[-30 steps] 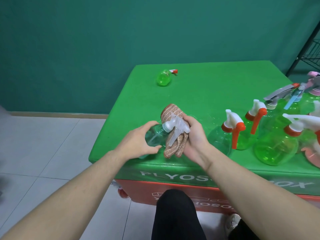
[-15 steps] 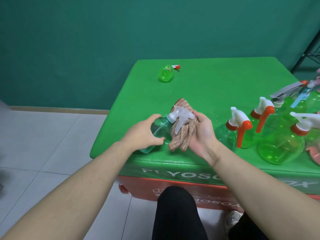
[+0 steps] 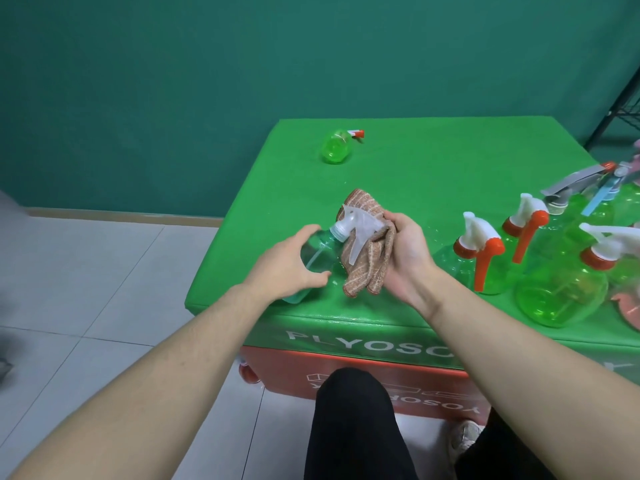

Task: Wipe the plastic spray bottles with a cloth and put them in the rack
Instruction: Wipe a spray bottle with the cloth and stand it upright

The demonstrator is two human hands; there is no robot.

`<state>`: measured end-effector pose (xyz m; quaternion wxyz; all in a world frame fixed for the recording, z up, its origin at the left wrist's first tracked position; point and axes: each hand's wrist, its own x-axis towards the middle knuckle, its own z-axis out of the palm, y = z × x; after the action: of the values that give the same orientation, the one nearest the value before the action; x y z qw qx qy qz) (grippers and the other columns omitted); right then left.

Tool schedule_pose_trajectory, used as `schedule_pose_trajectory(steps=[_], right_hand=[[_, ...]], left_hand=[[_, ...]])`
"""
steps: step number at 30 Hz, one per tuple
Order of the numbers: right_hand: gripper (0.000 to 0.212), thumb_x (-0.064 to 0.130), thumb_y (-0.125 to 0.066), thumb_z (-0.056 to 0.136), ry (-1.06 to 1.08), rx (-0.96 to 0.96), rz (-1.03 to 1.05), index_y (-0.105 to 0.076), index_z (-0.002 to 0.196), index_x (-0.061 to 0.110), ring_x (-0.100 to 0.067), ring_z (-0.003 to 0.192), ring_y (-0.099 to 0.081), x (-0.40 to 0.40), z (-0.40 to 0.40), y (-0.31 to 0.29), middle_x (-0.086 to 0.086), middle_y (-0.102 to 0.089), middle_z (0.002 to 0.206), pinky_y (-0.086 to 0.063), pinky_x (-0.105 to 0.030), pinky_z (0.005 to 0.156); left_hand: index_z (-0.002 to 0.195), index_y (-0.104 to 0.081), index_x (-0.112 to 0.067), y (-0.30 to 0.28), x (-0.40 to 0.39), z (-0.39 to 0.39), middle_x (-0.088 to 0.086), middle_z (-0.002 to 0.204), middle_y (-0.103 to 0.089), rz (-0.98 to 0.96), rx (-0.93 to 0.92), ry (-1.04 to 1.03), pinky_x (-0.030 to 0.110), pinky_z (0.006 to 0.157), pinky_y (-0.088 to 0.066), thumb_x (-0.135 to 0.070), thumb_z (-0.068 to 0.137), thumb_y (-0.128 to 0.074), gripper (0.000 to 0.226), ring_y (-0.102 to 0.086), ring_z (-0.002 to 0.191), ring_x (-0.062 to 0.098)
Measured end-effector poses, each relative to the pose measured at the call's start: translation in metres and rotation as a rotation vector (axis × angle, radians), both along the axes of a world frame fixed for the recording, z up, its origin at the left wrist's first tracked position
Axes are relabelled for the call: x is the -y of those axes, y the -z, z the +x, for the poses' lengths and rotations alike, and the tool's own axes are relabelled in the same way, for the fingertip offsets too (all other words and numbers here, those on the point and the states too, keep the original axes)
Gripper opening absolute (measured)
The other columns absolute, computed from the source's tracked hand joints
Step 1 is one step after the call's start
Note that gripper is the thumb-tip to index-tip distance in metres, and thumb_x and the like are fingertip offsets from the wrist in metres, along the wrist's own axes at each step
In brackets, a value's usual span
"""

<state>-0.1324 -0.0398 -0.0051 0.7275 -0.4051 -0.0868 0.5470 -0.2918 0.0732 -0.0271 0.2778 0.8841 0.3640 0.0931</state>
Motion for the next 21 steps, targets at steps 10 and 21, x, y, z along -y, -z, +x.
schedule_pose_trajectory(steps=[10,21], right_hand=[[0.046,0.037,-0.027,0.106,0.044,-0.027,-0.027,-0.061,0.115,0.006,-0.027,0.096,-0.056,-0.015,0.002,0.004,-0.020,-0.064,0.113,-0.041,-0.053,0.111],[0.048,0.033,-0.025,0.108,0.071,0.091,-0.087,-0.060,0.124,0.004,-0.029,0.102,-0.057,0.010,-0.003,0.005,-0.020,-0.069,0.116,-0.040,-0.057,0.112]], left_hand=[[0.150,-0.033,-0.038,0.003,-0.002,0.008,-0.010,0.109,-0.064,0.034,-0.048,-0.036,0.028,0.072,-0.054,-0.043,0.077,-0.080,0.087,-0.062,0.085,0.010],[0.150,-0.031,-0.033,-0.003,0.007,0.021,-0.009,0.093,-0.064,0.037,-0.096,-0.174,0.035,0.061,-0.060,-0.043,0.078,-0.080,0.087,-0.067,0.070,0.011]])
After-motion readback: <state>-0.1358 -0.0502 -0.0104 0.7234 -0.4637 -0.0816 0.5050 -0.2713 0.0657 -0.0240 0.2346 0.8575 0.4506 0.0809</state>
